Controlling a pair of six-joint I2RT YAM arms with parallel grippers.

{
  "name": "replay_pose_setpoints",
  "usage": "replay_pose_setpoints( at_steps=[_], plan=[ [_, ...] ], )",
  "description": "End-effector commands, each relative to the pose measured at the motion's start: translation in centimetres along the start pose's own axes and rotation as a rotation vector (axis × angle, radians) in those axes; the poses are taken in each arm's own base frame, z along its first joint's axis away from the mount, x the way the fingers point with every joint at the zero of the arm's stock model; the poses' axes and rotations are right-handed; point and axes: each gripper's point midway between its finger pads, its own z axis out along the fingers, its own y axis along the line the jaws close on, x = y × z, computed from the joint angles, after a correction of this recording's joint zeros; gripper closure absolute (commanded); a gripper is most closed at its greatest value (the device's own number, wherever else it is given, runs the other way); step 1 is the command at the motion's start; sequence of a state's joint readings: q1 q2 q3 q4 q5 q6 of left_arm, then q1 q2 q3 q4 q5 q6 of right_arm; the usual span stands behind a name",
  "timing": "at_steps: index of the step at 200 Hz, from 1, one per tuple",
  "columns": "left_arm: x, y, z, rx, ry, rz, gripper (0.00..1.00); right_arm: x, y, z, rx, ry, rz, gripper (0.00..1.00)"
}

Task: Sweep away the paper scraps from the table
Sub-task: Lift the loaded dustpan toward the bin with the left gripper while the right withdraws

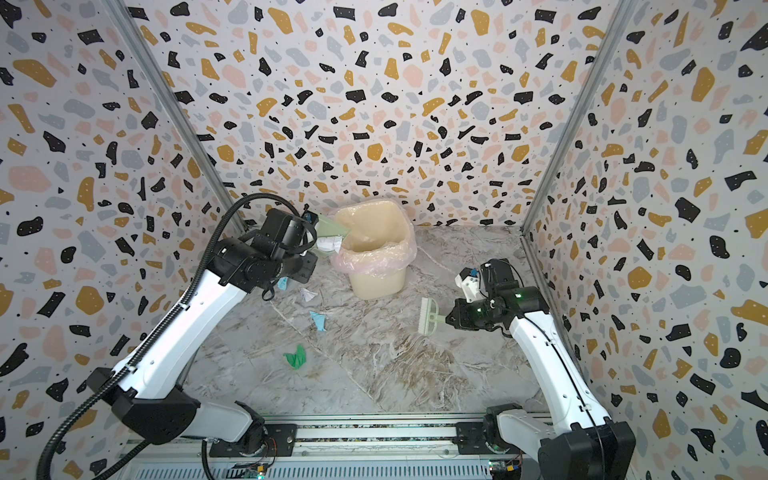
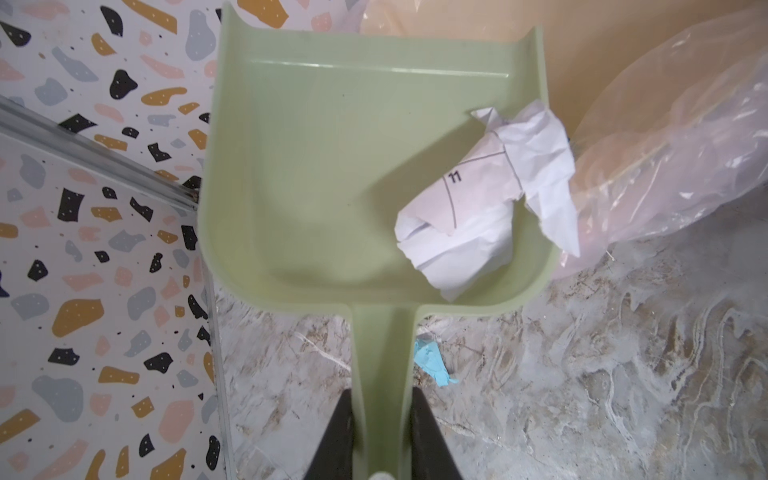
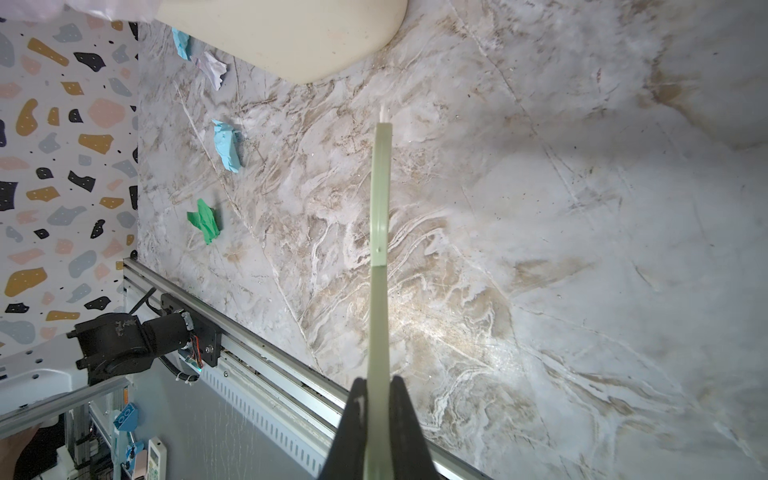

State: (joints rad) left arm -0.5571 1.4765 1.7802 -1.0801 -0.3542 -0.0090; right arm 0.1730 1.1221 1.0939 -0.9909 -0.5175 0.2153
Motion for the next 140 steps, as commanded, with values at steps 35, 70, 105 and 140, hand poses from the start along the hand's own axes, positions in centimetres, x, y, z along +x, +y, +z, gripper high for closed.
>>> replay_pose_setpoints(
  at_steps=[35,70,105,140],
  plan=[
    [-1.7,1.5,0.7,-0.097,0.026,0.132,1.0,0.4,-0.1,-0.6,-0.031,-0.018,-0.025,1.0],
    [-4.0,1.6,0.9,-0.136,-0.001,0.184,1.0,0.7,-0.6,-0.2,-0.039,0.0,-0.017,1.0],
    [-4.8,0.3,2.6,-0.173,0.029,0.293,1.0,0.6,-0.6,-0.3,-0.041,0.006,-0.017,1.0],
    [-6.3,-0.4,3.7,-0.24,0.031,0.376,1.0,0.7,-0.6,-0.1,-0.046,0.014,-0.012,1.0]
  ],
)
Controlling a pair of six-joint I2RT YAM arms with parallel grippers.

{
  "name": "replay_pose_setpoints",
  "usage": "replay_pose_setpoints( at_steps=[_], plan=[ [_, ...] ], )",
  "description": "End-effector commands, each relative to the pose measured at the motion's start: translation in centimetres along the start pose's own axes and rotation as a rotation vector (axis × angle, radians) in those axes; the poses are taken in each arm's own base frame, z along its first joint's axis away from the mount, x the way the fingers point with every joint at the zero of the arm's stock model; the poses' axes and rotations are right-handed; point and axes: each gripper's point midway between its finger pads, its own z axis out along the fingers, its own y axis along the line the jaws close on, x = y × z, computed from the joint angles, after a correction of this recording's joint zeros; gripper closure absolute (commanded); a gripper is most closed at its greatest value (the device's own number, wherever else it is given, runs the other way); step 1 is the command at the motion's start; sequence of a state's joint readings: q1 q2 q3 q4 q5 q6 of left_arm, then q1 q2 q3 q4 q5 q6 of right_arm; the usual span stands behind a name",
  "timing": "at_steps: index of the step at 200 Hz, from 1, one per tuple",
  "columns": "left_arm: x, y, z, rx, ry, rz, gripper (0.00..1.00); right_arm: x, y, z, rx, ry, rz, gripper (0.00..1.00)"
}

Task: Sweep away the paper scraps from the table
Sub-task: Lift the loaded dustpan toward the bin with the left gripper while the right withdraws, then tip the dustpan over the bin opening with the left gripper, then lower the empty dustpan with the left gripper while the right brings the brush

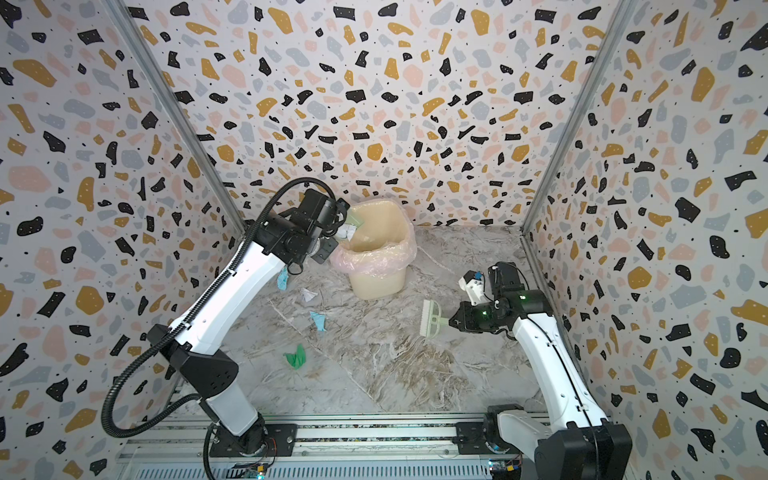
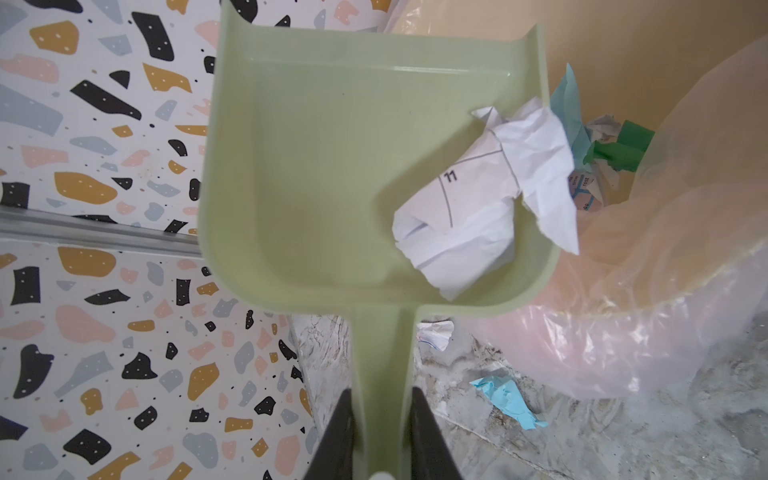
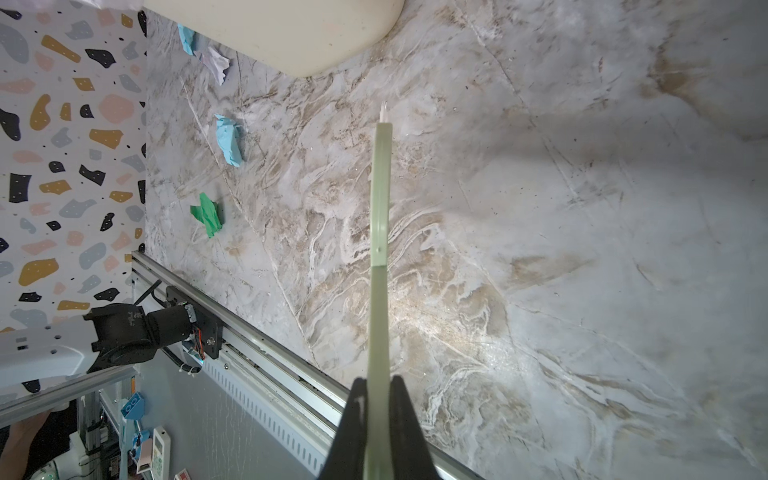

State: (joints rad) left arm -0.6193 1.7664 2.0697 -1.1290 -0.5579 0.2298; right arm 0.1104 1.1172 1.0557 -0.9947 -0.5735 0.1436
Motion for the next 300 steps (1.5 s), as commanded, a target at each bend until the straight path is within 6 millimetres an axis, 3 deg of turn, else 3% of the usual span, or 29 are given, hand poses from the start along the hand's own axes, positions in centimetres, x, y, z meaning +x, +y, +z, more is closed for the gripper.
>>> replay_pose_setpoints(
  at_steps=[1,35,69,114,168,210,242,300],
  plan=[
    [-1.3,0.8,-0.2,-0.085,-0.008,0.074,1.0,0.2,0.3,-0.2,-0.016,0.01,-0.008,1.0],
    [-2.8,0.3,-0.7,-0.217,-0.007,0.248,1.0,0.6,0.1,0.2,-0.018,0.025,0.0,1.0],
    [-2.6,-1.0,-0.4,-0.333,0.039,0.461,1.0,0.5,0.1,0.3,-0.022,0.029,0.002,1.0],
    [-3.1,-1.0,-0.9,-0.44,0.054,0.57,1.0,0.5,0.2,0.4,-0.03,0.029,0.002,1.0],
    [-3.8,-0.3,-1.9,-0.443,0.015,0.524,1.0,0.9,0.2,0.4,-0.039,0.03,0.005,1.0],
    [-5.0,0.3,-4.4,-0.354,-0.103,0.339,1.0,1.5,0.8,1.1,-0.083,0.025,0.011,1.0],
    [-3.6,-0.7,-4.9,-0.249,-0.146,0.222,1.0,2.4,3.5,2.5,-0.136,0.034,-0.027,1.0],
    [0.7,-1.9,-7.8,-0.04,-0.31,-0.102,1.0,5.0,12.1,6.6,-0.306,0.053,-0.138,1.0]
  ],
)
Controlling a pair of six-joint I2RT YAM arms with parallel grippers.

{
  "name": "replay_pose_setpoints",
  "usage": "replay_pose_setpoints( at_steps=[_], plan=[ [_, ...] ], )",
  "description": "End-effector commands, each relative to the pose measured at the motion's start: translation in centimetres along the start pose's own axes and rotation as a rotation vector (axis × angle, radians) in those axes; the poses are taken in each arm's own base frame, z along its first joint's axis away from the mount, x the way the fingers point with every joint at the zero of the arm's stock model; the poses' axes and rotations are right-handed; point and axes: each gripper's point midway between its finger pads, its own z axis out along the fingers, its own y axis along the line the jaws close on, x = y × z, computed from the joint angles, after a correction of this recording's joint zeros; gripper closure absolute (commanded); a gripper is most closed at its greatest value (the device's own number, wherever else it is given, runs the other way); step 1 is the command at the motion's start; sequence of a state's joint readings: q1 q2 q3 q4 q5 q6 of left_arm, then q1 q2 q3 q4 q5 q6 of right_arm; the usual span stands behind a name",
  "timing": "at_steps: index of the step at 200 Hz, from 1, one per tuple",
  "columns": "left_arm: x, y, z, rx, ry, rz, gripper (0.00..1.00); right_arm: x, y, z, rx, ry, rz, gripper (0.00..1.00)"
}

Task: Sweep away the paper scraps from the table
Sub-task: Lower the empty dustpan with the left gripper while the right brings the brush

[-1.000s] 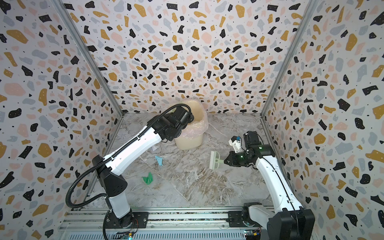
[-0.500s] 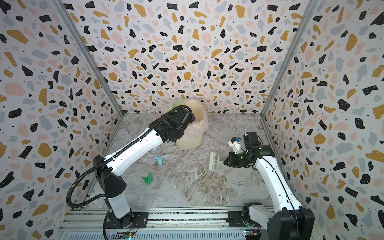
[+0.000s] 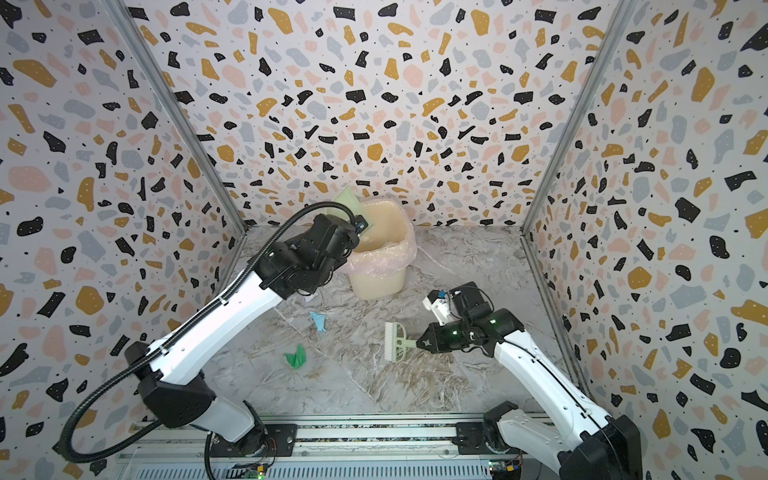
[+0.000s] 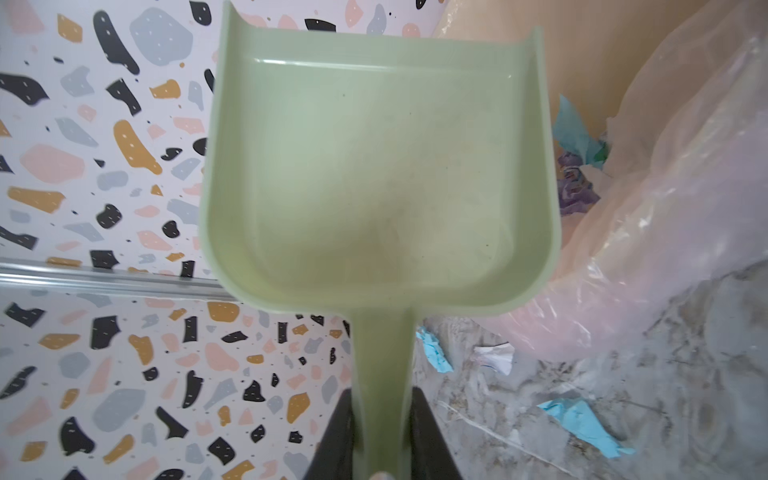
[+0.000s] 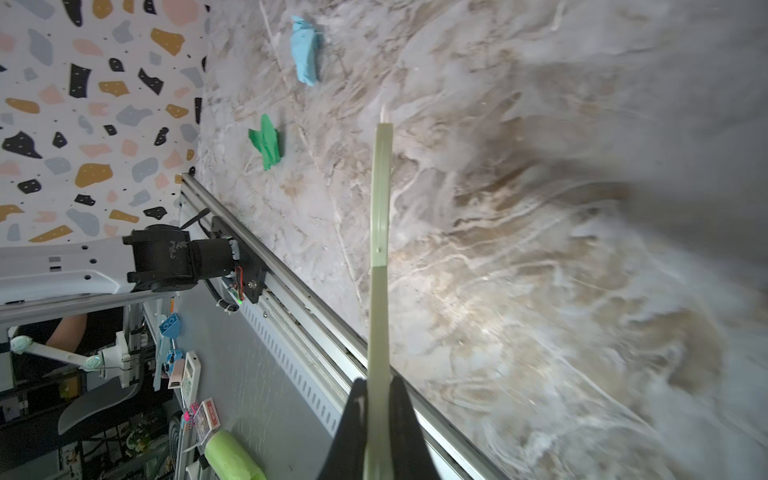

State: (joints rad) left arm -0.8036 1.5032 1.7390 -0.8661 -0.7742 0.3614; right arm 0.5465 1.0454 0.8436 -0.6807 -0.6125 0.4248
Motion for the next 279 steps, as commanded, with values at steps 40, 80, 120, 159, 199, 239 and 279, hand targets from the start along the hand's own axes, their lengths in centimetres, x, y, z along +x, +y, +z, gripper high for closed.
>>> replay_pose_setpoints(
  at_steps=[40,80,120,159,199,239,279],
  plan=[
    [4.7,-2.1,-3.3,0.18,-0.116,-0.418,1.0,-1.0,9.1,5.4,-0.179,-0.045,-0.094,1.0],
    [9.2,-2.0,-3.6,0.203,-0.067,-0.504,1.0,-1.2,13.5,10.4,-0.272,-0.005,-0.116,1.0],
    [11.6,-1.5,-4.4,0.193,-0.053,-0.52,1.0,-2.8,16.9,15.0,-0.345,0.029,-0.106,1.0],
    [12.7,-1.7,-4.3,0.192,-0.038,-0.512,1.0,-4.5,18.1,18.3,-0.362,0.071,-0.075,1.0],
    [12.8,-1.8,-4.2,0.199,-0.037,-0.516,1.0,-5.1,15.8,21.1,-0.315,0.101,0.033,1.0],
    [12.8,-1.8,-4.2,0.203,-0.032,-0.512,1.0,-4.7,12.0,20.6,-0.254,0.089,0.135,1.0],
    [12.8,-2.0,-4.1,0.208,-0.026,-0.513,1.0,-2.7,8.7,17.6,-0.205,0.086,0.192,1.0]
  ],
)
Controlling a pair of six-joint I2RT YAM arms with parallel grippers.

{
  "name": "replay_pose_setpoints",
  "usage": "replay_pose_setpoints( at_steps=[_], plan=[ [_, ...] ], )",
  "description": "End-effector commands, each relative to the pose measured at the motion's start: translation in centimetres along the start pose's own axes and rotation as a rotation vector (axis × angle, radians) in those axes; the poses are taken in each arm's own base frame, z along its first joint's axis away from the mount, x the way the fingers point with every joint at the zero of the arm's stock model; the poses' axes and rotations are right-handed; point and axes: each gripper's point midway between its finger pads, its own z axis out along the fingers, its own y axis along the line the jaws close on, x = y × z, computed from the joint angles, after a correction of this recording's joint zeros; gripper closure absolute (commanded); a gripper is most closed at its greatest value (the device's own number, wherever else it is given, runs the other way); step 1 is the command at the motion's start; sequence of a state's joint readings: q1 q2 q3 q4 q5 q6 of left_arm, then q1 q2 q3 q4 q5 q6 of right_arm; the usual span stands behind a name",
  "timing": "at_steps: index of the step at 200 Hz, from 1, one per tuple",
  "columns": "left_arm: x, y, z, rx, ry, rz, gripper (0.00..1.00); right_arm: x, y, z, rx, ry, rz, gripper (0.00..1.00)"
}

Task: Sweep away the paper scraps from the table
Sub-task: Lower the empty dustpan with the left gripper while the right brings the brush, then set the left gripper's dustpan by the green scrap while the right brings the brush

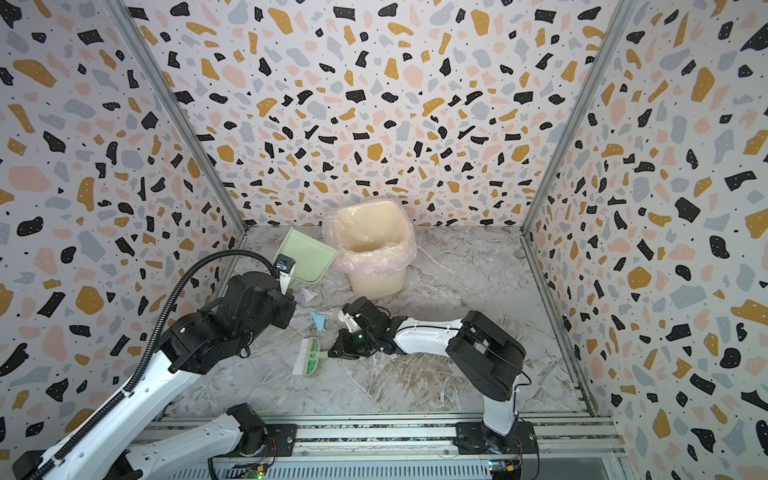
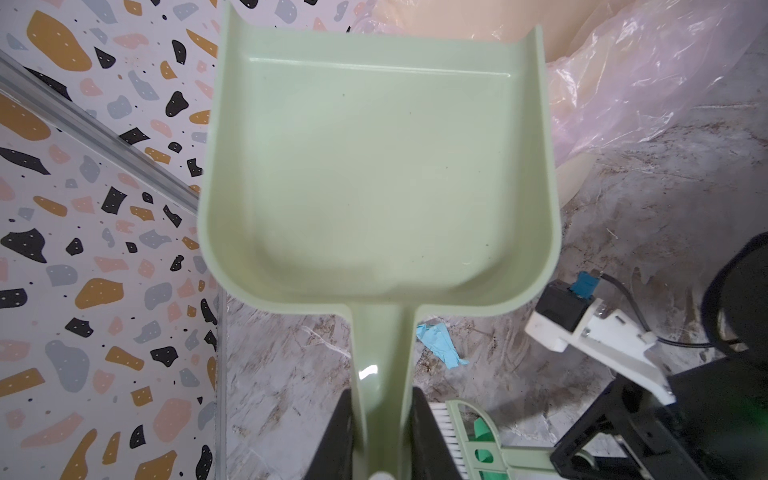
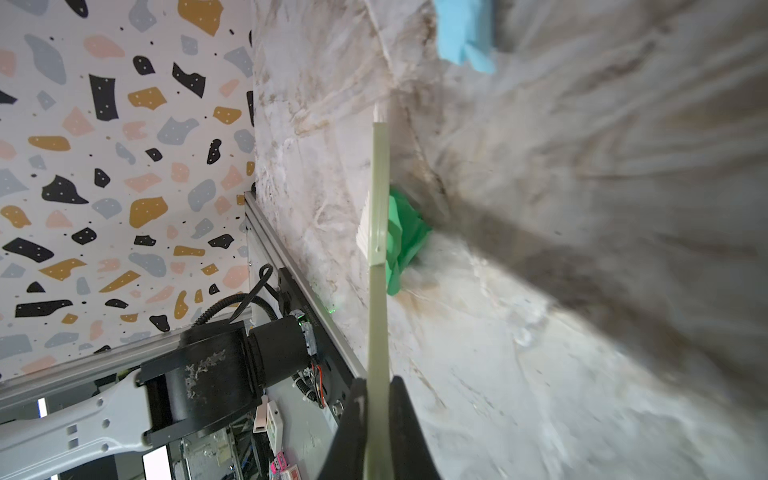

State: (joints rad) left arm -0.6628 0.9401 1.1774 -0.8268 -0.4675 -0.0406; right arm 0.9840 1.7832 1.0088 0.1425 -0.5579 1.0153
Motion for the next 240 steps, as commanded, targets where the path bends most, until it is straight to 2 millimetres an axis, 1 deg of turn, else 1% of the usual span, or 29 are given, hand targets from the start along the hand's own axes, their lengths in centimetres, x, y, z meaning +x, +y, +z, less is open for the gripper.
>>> replay_pose_setpoints(
  at_steps=[1,14,28,63,85,109,127,137,164,180,202,217,240],
  plan=[
    [-0.2,-0.1,0.0,0.009,-0.006,-0.014,1.0,0.4,0.5,-3.0,-0.014,-0.038,0.015,1.0],
    [-0.1,-0.5,0.3,0.024,0.001,-0.016,1.0,1.3,-0.7,-4.3,0.008,-0.042,0.039,1.0],
    [0.1,-1.0,0.6,0.043,0.012,-0.012,1.0,2.4,-2.5,-5.8,0.041,-0.047,0.07,1.0],
    [1.2,-2.3,1.7,0.085,0.061,0.003,1.0,4.4,-6.6,-9.5,0.128,-0.058,0.136,1.0],
    [1.9,-3.3,2.3,0.126,0.09,0.007,1.0,5.1,-8.5,-12.0,0.186,-0.066,0.153,1.0],
    [2.9,-4.7,2.6,0.186,0.122,0.003,1.0,4.9,-9.9,-14.9,0.236,-0.103,0.167,1.0],
    [4.1,-6.2,2.8,0.236,0.154,0.01,1.0,4.5,-10.3,-16.8,0.25,-0.128,0.166,1.0],
    [4.1,-7.3,2.5,0.269,0.149,0.011,1.0,4.1,-10.0,-17.6,0.247,-0.138,0.158,1.0],
    [5.6,-10.6,2.4,0.348,0.203,0.023,1.0,2.5,-7.8,-19.9,0.228,-0.181,0.101,1.0],
    [6.4,-12.6,2.0,0.396,0.228,0.016,1.0,1.6,-6.2,-21.5,0.227,-0.203,0.063,1.0],
    [7.7,-14.6,1.5,0.444,0.269,0.009,1.0,0.7,-5.1,-23.9,0.242,-0.234,0.028,1.0],
    [8.6,-15.7,1.0,0.47,0.295,0.01,1.0,0.5,-5.4,-25.3,0.291,-0.238,0.016,1.0],
    [10.1,-17.1,0.1,0.503,0.336,0.017,1.0,0.8,-7.1,-26.8,0.418,-0.212,0.001,1.0]
  ],
)
